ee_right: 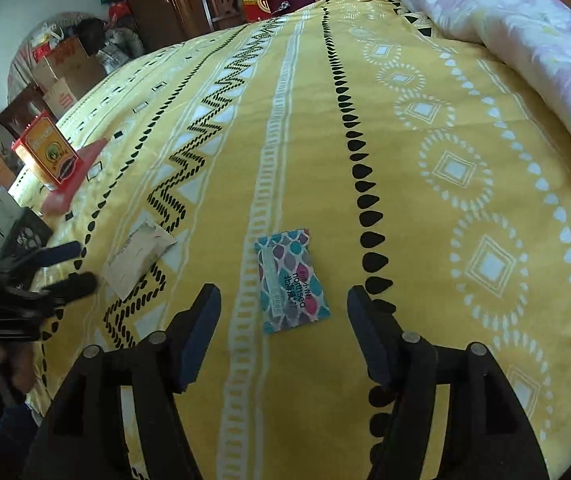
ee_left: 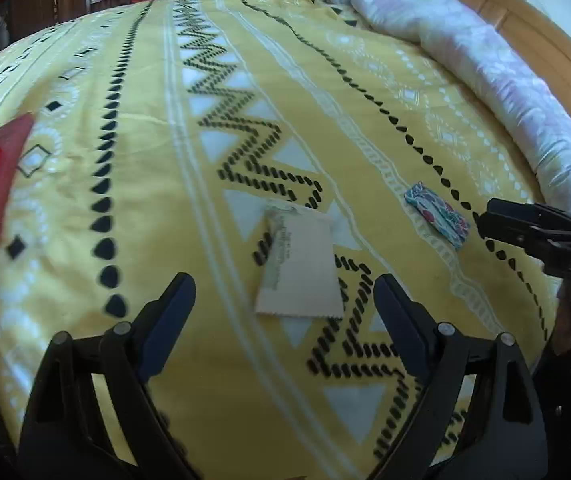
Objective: Organize snacks
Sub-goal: 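Grasp a white packet with the left tool while the right tool grasps the wet-wipe packet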
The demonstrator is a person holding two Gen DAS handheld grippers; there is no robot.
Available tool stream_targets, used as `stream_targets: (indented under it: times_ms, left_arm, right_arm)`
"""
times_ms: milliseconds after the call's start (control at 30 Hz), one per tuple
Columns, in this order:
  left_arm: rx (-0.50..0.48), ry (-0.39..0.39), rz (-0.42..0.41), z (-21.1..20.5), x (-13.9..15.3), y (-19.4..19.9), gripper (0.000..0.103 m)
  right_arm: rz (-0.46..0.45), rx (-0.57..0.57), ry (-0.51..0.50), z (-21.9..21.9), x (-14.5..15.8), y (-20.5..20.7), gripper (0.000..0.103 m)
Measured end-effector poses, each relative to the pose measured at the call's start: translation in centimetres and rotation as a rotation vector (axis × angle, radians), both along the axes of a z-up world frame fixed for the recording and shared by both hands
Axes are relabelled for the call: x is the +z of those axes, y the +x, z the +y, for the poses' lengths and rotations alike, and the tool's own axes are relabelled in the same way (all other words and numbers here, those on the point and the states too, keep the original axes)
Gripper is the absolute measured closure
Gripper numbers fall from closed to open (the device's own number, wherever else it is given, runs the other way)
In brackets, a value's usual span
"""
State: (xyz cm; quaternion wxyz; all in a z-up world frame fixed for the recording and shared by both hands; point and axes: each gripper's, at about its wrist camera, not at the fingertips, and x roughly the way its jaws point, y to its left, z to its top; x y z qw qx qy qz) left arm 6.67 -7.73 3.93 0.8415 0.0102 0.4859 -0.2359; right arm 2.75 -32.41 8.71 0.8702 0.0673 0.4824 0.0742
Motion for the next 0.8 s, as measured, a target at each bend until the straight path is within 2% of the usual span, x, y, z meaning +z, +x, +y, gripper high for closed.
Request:
stream_targets:
  times_ms: [100, 200, 300, 333, 467, 533, 567, 600, 767, 800]
  left_arm:
    - [-0.017, 0.041, -0.010, -1.7, -1.1, 0.3, 0.013]
    - [-0.014, 0.075, -0.012, -2.2, -2.0, 0.5, 0.019]
    - [0.014, 0.082, -0.015, -1.8, -2.2, 0.9, 0.037]
    - [0.024, 0.081, -0.014, -1.6, -2.1, 1.0, 0.048]
    - [0.042, 0.068, -0.006, -1.0, -2.2, 1.5, 0.058]
    - [0.042, 0.078, -0.017, -1.2, -2.2, 1.3, 0.059]
    - [0.044, 0.079, -0.022, -1.1, -2.1, 1.1, 0.061]
    - [0.049, 0.076, -0.025, -1.0, -1.9, 1.0, 0.062]
    - [0.087, 0.059, -0.088, 0.9, 1.3, 0.0, 0.063]
    - [0.100, 0.058, -0.105, 1.5, 2.3, -0.3, 0.063]
  right_arm:
    - [0.009, 0.032, 0.001, 0.5, -0.7, 0.5, 0.031]
    - [0.025, 0.061, -0.031, 0.9, -1.6, 1.3, 0.031]
    - [0.042, 0.078, -0.062, 1.6, -2.5, 2.3, 0.031]
    - [0.047, 0.084, -0.078, 1.8, -2.8, 2.6, 0.031]
    - [0.098, 0.114, -0.120, 2.2, -4.4, 4.0, 0.031]
    - [0.120, 0.117, -0.136, 2.1, -5.1, 4.2, 0.035]
    - [0.117, 0.112, -0.140, 2.1, -4.9, 4.1, 0.050]
    - [0.114, 0.116, -0.140, 2.1, -4.6, 3.9, 0.060]
    - [0.047, 0.109, -0.119, 2.3, -2.5, 2.7, 0.062]
    - [0.027, 0.108, -0.113, 2.3, -1.8, 2.4, 0.066]
